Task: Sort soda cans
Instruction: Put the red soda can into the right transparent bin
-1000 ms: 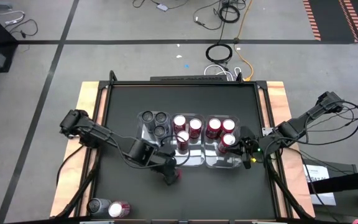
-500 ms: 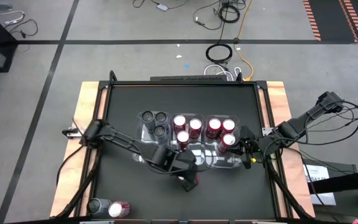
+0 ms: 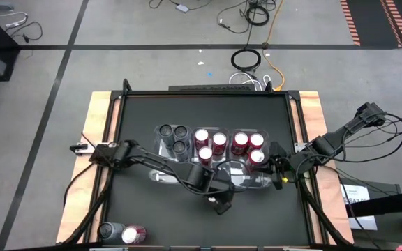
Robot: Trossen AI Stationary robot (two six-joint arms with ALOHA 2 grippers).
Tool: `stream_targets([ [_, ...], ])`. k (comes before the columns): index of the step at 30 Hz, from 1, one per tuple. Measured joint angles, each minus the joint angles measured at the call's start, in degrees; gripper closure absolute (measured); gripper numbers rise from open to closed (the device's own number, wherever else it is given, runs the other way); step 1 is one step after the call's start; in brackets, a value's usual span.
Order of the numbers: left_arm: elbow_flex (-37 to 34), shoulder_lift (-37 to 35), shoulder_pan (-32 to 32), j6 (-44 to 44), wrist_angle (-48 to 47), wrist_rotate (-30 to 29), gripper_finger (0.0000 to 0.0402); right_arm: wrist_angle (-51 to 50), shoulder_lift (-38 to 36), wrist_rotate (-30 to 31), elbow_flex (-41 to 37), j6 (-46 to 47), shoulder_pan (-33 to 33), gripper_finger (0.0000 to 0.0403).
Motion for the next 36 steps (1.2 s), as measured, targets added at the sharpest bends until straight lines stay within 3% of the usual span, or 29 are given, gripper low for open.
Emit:
stream_targets([
  [8, -1.05, 0.32, -0.04, -0.13, -2.14, -0.42, 0.0096, -0.04, 0.00, -0.42, 0.00, 0.02, 0.00, 0.0402],
  [36, -1.16, 0.30, 0.00, -2.89, 4.18, -1.81, 0.0086, 0.04, 0.00, -1.93, 0.00, 0.68, 0.02, 0.0402],
])
